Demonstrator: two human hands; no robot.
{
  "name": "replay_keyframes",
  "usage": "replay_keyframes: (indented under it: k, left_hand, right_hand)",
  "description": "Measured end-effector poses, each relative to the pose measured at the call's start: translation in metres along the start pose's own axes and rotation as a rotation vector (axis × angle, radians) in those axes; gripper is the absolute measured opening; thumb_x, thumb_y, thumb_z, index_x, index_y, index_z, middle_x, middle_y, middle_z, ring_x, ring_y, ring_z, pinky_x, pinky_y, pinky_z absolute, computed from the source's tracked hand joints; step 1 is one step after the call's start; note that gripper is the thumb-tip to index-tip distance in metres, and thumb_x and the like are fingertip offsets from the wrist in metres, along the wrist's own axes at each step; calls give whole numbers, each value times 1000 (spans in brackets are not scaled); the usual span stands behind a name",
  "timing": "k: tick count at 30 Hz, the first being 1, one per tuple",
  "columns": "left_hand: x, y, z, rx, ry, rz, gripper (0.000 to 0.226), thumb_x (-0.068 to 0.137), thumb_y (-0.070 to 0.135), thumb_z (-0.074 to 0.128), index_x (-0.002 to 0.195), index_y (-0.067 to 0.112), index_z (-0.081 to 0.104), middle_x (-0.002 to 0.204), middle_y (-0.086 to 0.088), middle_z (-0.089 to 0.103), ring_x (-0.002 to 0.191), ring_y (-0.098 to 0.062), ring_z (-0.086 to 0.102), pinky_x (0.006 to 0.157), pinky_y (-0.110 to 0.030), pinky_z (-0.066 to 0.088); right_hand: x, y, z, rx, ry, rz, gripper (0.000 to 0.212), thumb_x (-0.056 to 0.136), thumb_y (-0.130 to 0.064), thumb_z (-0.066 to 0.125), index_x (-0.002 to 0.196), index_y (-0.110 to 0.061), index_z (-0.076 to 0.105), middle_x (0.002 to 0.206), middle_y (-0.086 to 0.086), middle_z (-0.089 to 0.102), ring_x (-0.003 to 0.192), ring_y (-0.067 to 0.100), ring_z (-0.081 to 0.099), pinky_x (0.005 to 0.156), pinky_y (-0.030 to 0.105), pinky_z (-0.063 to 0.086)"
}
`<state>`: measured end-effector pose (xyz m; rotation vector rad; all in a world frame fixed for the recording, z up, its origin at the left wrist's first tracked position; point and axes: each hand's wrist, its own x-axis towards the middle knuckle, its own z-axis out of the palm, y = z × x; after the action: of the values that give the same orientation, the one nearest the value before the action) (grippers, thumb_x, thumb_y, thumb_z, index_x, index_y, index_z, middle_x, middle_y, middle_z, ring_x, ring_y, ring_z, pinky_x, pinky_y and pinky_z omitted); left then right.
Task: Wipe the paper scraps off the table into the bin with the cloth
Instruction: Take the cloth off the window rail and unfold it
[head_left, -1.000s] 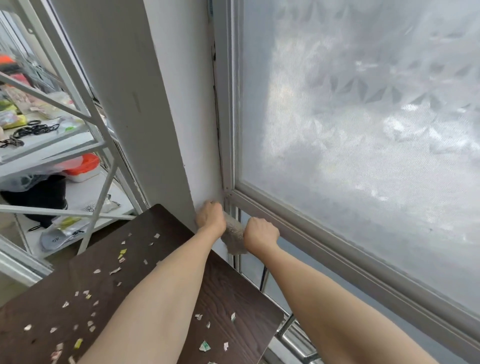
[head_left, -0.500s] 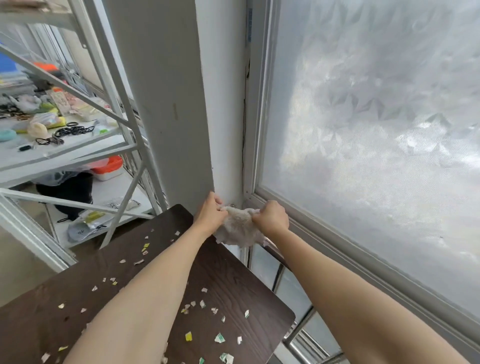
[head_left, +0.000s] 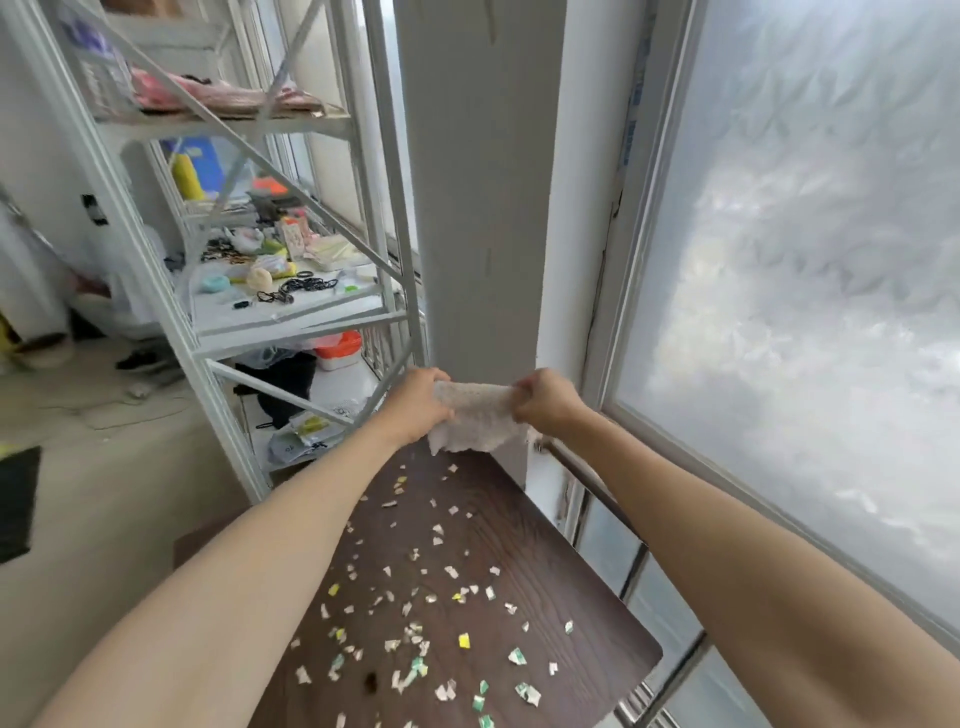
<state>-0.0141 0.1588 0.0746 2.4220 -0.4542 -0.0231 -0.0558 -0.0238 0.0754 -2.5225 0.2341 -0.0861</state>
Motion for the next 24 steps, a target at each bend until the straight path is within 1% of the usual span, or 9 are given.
replay_keyframes:
  k: [4,6,8,10,13,16,19,22,24]
  left_hand:
    - [-21,-10,-35,16,55,17,27,81,13,68,106,4,69,105,-9,65,101,-22,58,85,-28,41]
    - [-30,-16,-53,-20,54,-2,20,81,19,68,85,0,67,81,-6,55,79,-20,52,68,-29,34]
    - [-37,-23,-66,-117,38,-47,26,80,23,68,67,4,56,71,-5,47,67,-17,46,63,-27,32]
    - [-45,-27,-77,-264,-1,-93,29,73,32,69,75,6,57,76,-8,49,73,-18,50,67,-29,38]
    - [-54,-29,-82,-533,-53,-187,43,79,31,65,114,9,51,101,-11,57,93,-22,58,82,-35,48]
    - [-60,-29,-76,-569,-1,-248,37,95,25,50,127,12,39,113,0,52,105,-16,52,90,-36,46]
    - [-64,-32,-72,-436,108,-195,33,95,33,47,119,11,44,111,1,51,103,-11,49,90,-30,41]
    - [-63,-34,-70,-400,171,-233,46,95,31,49,130,3,42,127,-6,53,118,-20,49,104,-39,39]
    - [-63,-34,-68,-407,197,-236,48,92,25,57,130,2,42,127,-10,55,118,-24,51,104,-39,40]
  right_hand:
    - [-3,-30,-2,-93,3,-76,17,74,-11,60,80,2,68,70,13,62,67,28,57,53,29,46]
    - [-4,-39,-4,-54,-17,-67,19,74,-18,61,73,0,64,62,5,53,59,21,48,48,25,34]
    - [-6,-47,-3,123,-73,-39,22,77,-22,63,64,-6,54,60,0,42,55,15,38,48,25,28]
    - [-9,-53,1,353,-135,-12,21,80,-23,62,68,-11,50,65,1,42,59,14,39,52,25,35]
    - [-15,-63,11,606,-202,44,13,84,-21,55,83,-9,57,81,7,55,74,18,57,71,32,57]
    - [-19,-74,22,754,-186,120,14,89,-17,46,87,-8,58,77,5,53,72,20,55,63,28,52]
    - [-17,-81,32,790,-140,144,21,91,-23,48,85,-6,59,77,6,50,74,22,50,66,33,45]
    - [-17,-83,39,691,-90,73,18,92,-18,45,78,-9,54,72,7,51,63,21,49,55,30,41]
    - [-18,-84,41,655,-67,29,18,90,-18,46,74,-14,53,64,3,53,53,17,51,43,26,41]
